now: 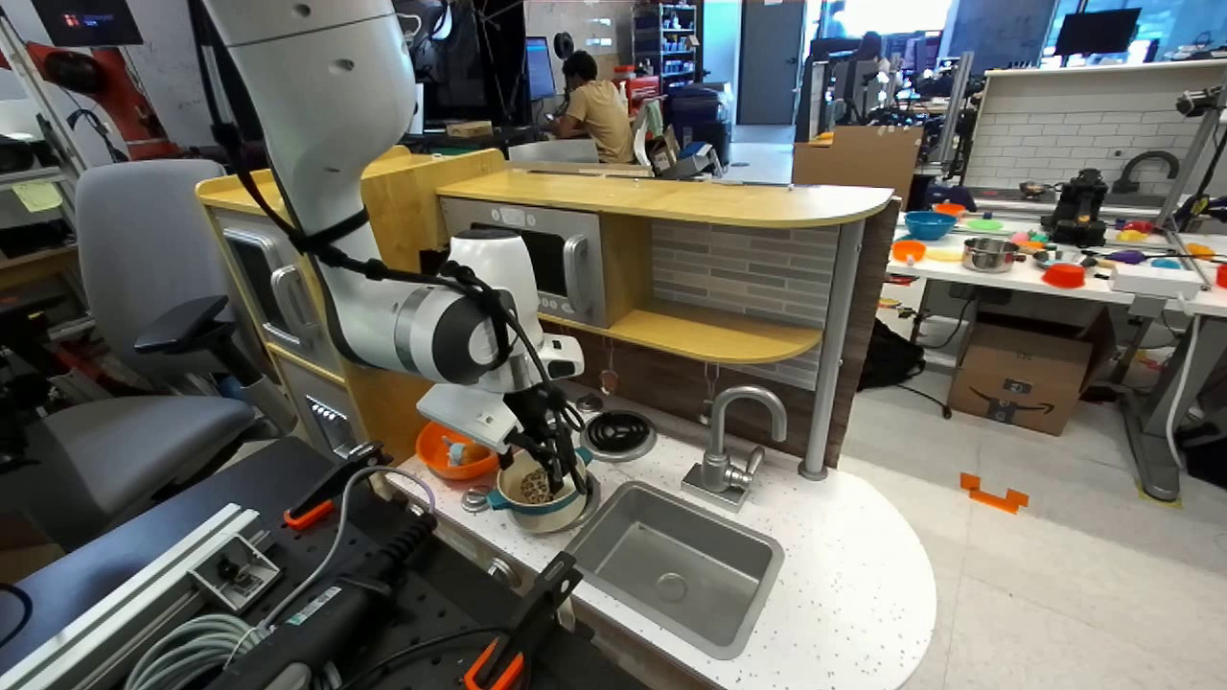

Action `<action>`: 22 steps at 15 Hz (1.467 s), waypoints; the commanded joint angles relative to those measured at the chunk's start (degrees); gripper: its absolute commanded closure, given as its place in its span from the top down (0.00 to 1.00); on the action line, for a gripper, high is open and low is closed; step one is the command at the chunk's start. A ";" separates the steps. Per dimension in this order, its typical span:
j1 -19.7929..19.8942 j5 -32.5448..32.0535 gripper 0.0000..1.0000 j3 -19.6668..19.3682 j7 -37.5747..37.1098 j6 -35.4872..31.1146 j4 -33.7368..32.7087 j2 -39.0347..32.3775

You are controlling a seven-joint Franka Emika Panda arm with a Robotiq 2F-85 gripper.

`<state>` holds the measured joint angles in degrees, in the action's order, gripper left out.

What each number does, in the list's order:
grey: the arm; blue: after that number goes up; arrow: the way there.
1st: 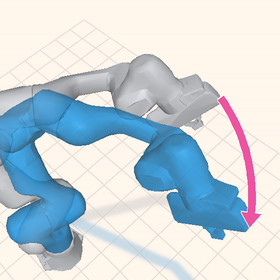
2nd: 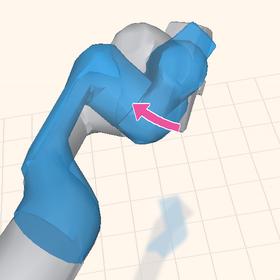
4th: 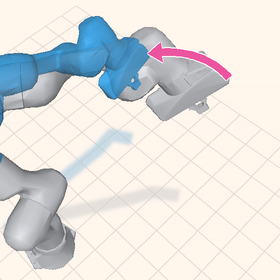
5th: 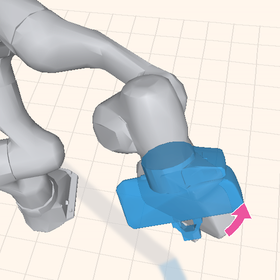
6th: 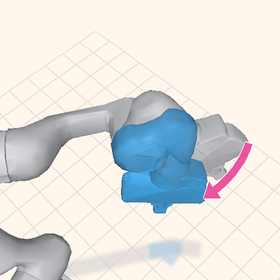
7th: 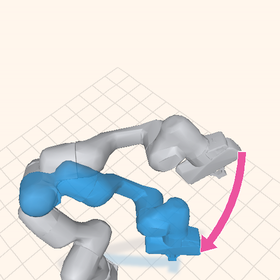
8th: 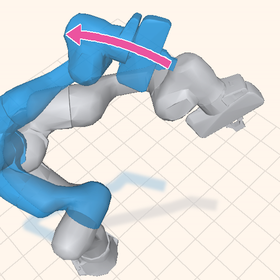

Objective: Remove the toy from the pot and put it in the sink.

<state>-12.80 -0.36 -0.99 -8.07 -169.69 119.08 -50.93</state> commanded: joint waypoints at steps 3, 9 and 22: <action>-0.12 -0.32 1.00 0.79 1.36 2.65 -5.19 -3.94; 0.07 -0.52 0.84 0.67 2.06 5.29 -8.67 -6.43; -0.21 0.04 0.04 -0.75 0.51 3.71 -2.68 0.09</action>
<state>-12.80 -0.36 -1.09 -6.68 -165.42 111.49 -55.97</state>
